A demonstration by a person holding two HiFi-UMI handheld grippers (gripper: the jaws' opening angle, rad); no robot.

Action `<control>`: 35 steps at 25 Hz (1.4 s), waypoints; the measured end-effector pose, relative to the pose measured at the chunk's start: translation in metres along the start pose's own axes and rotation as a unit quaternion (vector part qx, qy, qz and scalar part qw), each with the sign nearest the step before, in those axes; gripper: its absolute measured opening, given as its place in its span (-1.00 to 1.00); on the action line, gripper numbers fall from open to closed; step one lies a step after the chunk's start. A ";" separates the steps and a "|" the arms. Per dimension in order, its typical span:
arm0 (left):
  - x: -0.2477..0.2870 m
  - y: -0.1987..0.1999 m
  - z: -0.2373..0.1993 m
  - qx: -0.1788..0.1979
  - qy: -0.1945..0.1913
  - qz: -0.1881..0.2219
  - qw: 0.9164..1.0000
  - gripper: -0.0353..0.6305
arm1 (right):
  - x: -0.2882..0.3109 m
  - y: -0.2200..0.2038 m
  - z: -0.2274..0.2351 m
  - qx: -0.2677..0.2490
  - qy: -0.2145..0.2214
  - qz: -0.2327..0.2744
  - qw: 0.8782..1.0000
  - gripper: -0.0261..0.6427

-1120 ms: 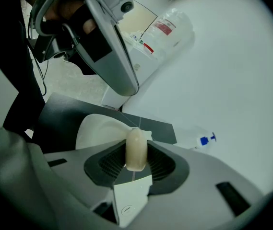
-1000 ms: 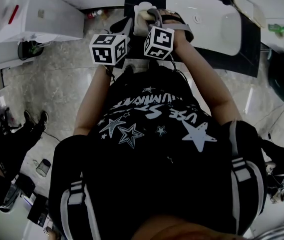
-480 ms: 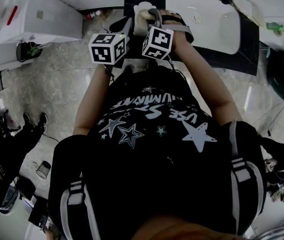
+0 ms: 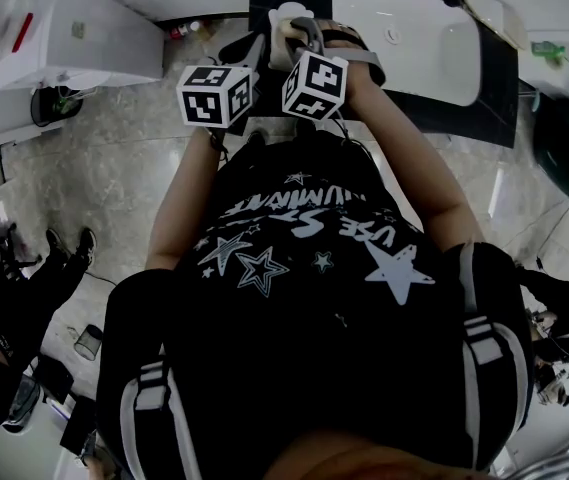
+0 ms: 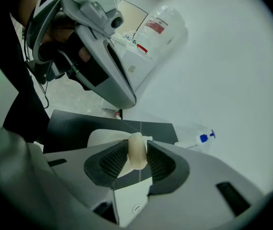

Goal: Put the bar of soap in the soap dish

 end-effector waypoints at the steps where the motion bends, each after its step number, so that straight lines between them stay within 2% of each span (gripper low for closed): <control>1: 0.000 0.000 0.000 0.000 -0.001 0.000 1.000 -0.86 | 0.000 0.000 -0.001 0.001 0.002 -0.001 1.000 -0.54; 11: -0.002 -0.002 -0.009 -0.002 -0.011 -0.002 1.000 -0.86 | -0.002 0.002 -0.006 0.057 0.044 0.010 0.997 -0.53; 20: -0.008 -0.007 -0.012 0.001 -0.025 -0.007 1.000 -0.86 | -0.012 0.004 -0.012 0.129 0.073 0.022 0.989 -0.53; 29: -0.019 -0.006 -0.013 0.015 -0.047 -0.001 0.999 -0.86 | -0.030 0.010 -0.014 0.188 0.033 0.045 0.981 -0.54; 35: -0.031 -0.007 -0.011 0.022 -0.073 0.008 0.997 -0.86 | -0.055 0.004 -0.013 0.287 0.000 0.060 0.956 -0.54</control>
Point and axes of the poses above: the fingertips, and each gripper's own axes: x forward along the fingers, z to its right, y out of its top, the point moved 8 cm from there along -x, backward along the fingers, and after that the axes turned 7 degrees about x, right-handed, at the moved point
